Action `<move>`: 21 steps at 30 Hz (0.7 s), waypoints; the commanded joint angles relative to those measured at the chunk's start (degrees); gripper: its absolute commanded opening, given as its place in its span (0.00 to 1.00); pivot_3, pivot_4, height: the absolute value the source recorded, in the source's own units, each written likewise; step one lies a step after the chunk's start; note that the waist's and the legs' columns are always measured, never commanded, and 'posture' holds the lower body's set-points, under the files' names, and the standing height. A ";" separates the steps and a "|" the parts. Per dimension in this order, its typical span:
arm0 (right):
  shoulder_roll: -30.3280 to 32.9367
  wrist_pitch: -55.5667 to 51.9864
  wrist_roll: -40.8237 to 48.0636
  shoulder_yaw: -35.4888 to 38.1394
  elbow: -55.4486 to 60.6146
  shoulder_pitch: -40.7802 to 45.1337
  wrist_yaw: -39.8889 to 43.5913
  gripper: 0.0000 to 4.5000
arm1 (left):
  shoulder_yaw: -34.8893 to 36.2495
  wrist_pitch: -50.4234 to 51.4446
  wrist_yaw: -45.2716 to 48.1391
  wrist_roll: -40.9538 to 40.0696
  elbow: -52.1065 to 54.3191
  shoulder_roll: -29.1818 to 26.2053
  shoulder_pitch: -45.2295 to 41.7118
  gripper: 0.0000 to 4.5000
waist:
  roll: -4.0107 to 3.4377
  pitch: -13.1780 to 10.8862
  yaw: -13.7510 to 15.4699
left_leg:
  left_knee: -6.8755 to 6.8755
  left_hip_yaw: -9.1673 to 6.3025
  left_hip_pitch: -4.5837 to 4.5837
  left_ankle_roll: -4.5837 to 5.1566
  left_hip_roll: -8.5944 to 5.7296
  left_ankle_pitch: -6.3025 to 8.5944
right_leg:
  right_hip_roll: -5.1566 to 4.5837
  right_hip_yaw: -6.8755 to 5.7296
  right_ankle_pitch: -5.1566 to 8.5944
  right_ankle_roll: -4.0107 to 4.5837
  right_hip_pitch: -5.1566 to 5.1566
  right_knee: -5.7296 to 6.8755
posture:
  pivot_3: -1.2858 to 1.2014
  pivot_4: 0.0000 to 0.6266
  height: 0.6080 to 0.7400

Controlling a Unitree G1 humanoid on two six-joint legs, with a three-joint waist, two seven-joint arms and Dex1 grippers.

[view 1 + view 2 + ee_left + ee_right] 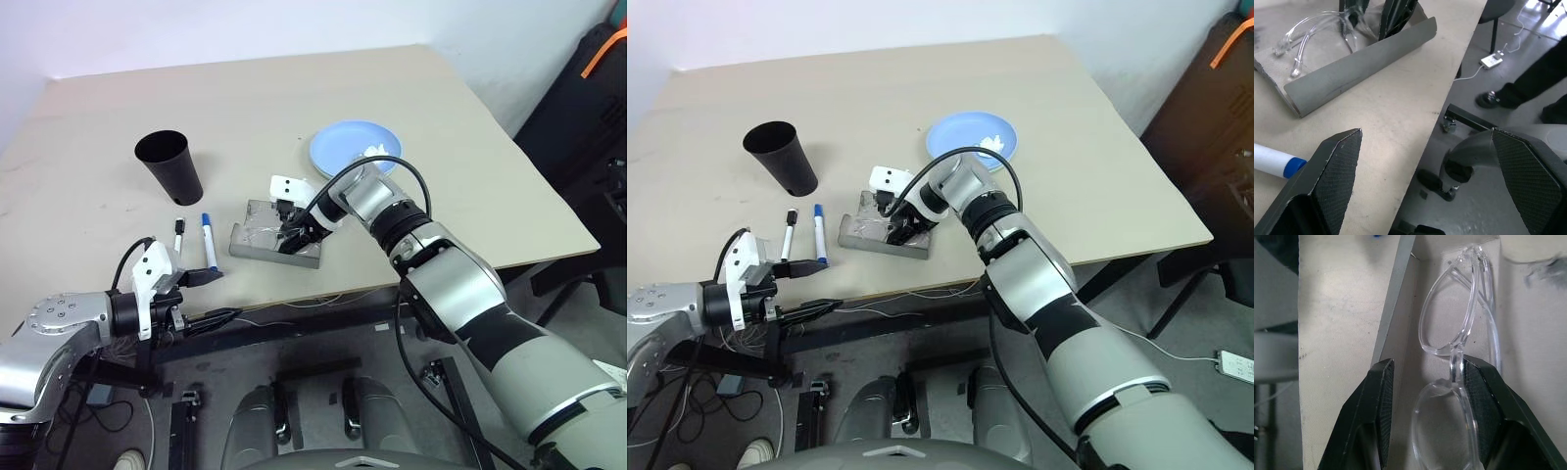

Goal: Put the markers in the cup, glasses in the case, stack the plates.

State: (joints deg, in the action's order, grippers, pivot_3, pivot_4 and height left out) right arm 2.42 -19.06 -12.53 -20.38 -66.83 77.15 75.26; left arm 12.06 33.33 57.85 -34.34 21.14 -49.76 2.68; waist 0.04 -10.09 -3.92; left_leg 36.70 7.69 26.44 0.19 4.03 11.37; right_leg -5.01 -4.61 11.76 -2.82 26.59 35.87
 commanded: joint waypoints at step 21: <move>0.10 -2.30 2.41 2.99 0.49 2.17 3.51 0.99 | -0.61 2.75 -0.41 -0.96 1.87 -0.47 -3.90 0.99 | 0.01 -0.02 0.01 | 0.02 0.01 0.04 -0.03 -0.11 -0.04 | 0.06 0.00 0.00 -0.05 -0.01 0.04 | 0.52 0.24 1.00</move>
State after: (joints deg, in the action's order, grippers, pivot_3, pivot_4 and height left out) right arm 2.47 -21.02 -11.70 -18.98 -67.48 77.42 78.48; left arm 10.80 36.05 57.37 -34.44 21.15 -49.75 -0.66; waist 0.05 -10.11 -3.91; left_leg 36.72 7.71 26.48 0.16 3.92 11.32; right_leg -4.94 -4.61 11.76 -2.87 26.58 35.91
